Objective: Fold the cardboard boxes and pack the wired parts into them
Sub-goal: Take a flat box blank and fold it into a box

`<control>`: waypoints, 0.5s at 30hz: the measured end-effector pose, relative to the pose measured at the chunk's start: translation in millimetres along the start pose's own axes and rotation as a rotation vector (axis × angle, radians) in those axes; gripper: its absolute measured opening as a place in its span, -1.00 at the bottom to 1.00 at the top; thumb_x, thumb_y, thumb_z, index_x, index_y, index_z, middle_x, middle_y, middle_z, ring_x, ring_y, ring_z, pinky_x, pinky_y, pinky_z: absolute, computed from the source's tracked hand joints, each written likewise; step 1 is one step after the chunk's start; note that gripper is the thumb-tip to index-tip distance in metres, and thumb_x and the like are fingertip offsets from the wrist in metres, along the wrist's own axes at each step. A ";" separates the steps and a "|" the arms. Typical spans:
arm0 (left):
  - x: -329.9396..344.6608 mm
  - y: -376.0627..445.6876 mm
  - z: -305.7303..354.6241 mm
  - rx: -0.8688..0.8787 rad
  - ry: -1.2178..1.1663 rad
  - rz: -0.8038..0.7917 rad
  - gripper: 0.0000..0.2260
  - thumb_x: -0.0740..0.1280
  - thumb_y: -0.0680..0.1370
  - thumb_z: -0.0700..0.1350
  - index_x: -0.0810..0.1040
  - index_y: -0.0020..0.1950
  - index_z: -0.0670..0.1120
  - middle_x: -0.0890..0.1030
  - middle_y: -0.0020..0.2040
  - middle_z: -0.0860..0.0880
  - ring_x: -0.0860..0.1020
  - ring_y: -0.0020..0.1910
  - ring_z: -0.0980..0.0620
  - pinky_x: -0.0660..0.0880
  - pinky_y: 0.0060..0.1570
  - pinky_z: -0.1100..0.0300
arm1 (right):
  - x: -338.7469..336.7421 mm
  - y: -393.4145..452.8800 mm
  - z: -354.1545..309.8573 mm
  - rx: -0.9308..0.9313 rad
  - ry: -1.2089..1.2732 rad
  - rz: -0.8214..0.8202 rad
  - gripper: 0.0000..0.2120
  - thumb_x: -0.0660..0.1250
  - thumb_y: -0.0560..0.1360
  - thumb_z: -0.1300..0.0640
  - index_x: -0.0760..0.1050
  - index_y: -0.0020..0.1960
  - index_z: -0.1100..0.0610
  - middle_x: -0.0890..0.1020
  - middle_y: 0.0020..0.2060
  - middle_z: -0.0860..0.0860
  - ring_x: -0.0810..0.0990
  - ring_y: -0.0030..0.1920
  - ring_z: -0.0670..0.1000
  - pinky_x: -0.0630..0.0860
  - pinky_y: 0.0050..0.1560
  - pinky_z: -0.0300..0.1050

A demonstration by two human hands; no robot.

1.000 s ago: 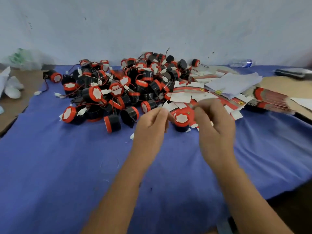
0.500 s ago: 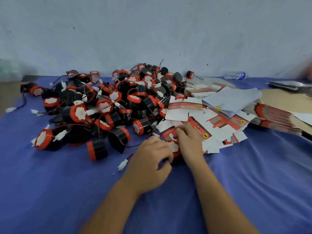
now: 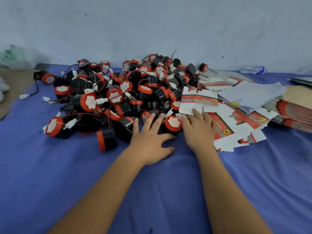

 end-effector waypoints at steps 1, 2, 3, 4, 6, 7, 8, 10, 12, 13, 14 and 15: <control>-1.4 3.9 -9.3 -0.015 0.024 -0.013 -0.54 0.12 0.54 0.37 0.21 0.44 0.43 -0.31 0.60 0.07 -0.37 0.54 0.01 -0.42 0.39 -0.27 | 1.0 -0.5 0.7 0.003 -0.023 0.003 -0.52 -0.04 0.62 -0.19 0.42 0.40 -0.05 0.15 0.56 -0.12 0.01 0.54 0.05 -0.09 0.47 0.13; -3.2 7.3 -18.3 -0.033 0.055 -0.012 -0.50 0.09 0.54 0.39 0.14 0.47 0.42 -0.33 0.60 0.08 -0.37 0.54 0.00 -0.39 0.40 -0.28 | 2.1 -2.0 1.1 0.003 -0.048 0.007 -0.51 -0.04 0.63 -0.19 0.38 0.43 -0.03 0.12 0.56 -0.12 0.00 0.54 0.05 -0.09 0.47 0.14; -5.0 10.9 -26.3 -0.058 0.082 -0.007 -0.47 0.07 0.54 0.40 0.08 0.50 0.40 -0.33 0.60 0.08 -0.36 0.55 -0.02 -0.36 0.41 -0.29 | 3.2 -4.8 1.2 0.000 -0.077 0.003 -0.50 -0.04 0.63 -0.19 0.34 0.46 -0.01 0.09 0.57 -0.12 -0.02 0.54 0.06 -0.08 0.47 0.15; -6.1 15.4 -32.8 -0.089 0.094 0.002 -0.45 0.05 0.55 0.40 0.03 0.52 0.38 -0.33 0.60 0.09 -0.34 0.56 -0.05 -0.34 0.42 -0.30 | 4.6 -8.5 1.4 -0.006 -0.114 -0.010 -0.49 -0.05 0.64 -0.18 0.30 0.48 0.01 0.06 0.57 -0.11 -0.03 0.54 0.07 -0.08 0.47 0.17; -6.3 26.4 -40.6 -0.151 0.073 0.033 -0.40 0.05 0.55 0.41 -0.04 0.55 0.35 -0.31 0.60 0.07 -0.30 0.57 -0.10 -0.32 0.42 -0.31 | 7.2 -18.6 3.2 -0.024 -0.205 -0.043 -0.47 -0.04 0.64 -0.18 0.24 0.51 0.06 0.01 0.58 -0.10 -0.06 0.54 0.10 -0.06 0.46 0.20; -5.8 32.8 -42.1 -0.172 0.055 0.056 -0.38 0.07 0.55 0.40 -0.08 0.56 0.34 -0.28 0.61 0.04 -0.28 0.58 -0.13 -0.32 0.42 -0.31 | 7.8 -24.2 5.3 -0.032 -0.247 -0.054 -0.46 -0.03 0.63 -0.18 0.23 0.51 0.07 0.00 0.57 -0.08 -0.07 0.54 0.12 -0.06 0.46 0.22; -5.6 39.3 -43.3 -0.185 0.040 0.081 -0.36 0.08 0.55 0.40 -0.10 0.56 0.34 -0.26 0.62 0.00 -0.26 0.58 -0.15 -0.33 0.42 -0.31 | 7.8 -29.7 8.1 -0.035 -0.282 -0.061 -0.45 -0.01 0.62 -0.18 0.21 0.52 0.08 0.00 0.57 -0.07 -0.07 0.54 0.14 -0.06 0.46 0.23; -5.8 50.3 -46.5 -0.210 0.009 0.121 -0.30 0.12 0.54 0.41 -0.14 0.57 0.31 -0.21 0.62 -0.07 -0.25 0.58 -0.18 -0.35 0.42 -0.30 | 6.3 -38.1 14.3 -0.036 -0.337 -0.066 -0.42 0.03 0.60 -0.19 0.16 0.53 0.08 -0.01 0.57 -0.05 -0.09 0.54 0.15 -0.06 0.46 0.24; -7.0 57.6 -52.0 -0.241 -0.015 0.138 -0.24 0.13 0.50 0.45 -0.16 0.57 0.30 -0.18 0.62 -0.10 -0.23 0.58 -0.20 -0.36 0.42 -0.28 | 4.4 -43.1 17.9 -0.032 -0.363 -0.059 -0.39 0.07 0.57 -0.20 0.16 0.52 0.08 -0.02 0.57 -0.04 -0.09 0.53 0.15 -0.04 0.46 0.23; -8.0 60.5 -54.3 -0.252 -0.019 0.136 -0.22 0.14 0.49 0.47 -0.18 0.57 0.30 -0.18 0.62 -0.11 -0.23 0.58 -0.20 -0.37 0.42 -0.28 | 2.0 -44.5 18.1 -0.025 -0.356 -0.042 -0.38 0.09 0.55 -0.22 0.17 0.51 0.09 -0.01 0.57 -0.04 -0.07 0.53 0.15 -0.02 0.46 0.22; -9.2 62.5 -55.7 -0.259 -0.024 0.127 -0.20 0.15 0.48 0.47 -0.19 0.57 0.30 -0.18 0.62 -0.11 -0.23 0.58 -0.20 -0.38 0.42 -0.27 | -0.4 -44.8 16.8 -0.018 -0.337 -0.015 -0.36 0.12 0.54 -0.23 0.17 0.50 0.11 0.00 0.57 -0.03 -0.05 0.53 0.15 -0.01 0.46 0.21; -10.5 63.7 -56.3 -0.258 -0.038 0.115 -0.20 0.17 0.48 0.46 -0.19 0.57 0.30 -0.19 0.62 -0.11 -0.24 0.58 -0.19 -0.38 0.42 -0.26 | -2.6 -44.6 14.3 -0.016 -0.314 0.017 -0.35 0.15 0.54 -0.21 0.16 0.50 0.12 0.01 0.56 -0.03 -0.04 0.53 0.15 -0.01 0.45 0.20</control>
Point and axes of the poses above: each hand's wrist, its own y-axis towards the middle knuckle, its own x-axis out of the palm, z = x × y, the point moved 4 cm from there along y, towards the middle knuckle
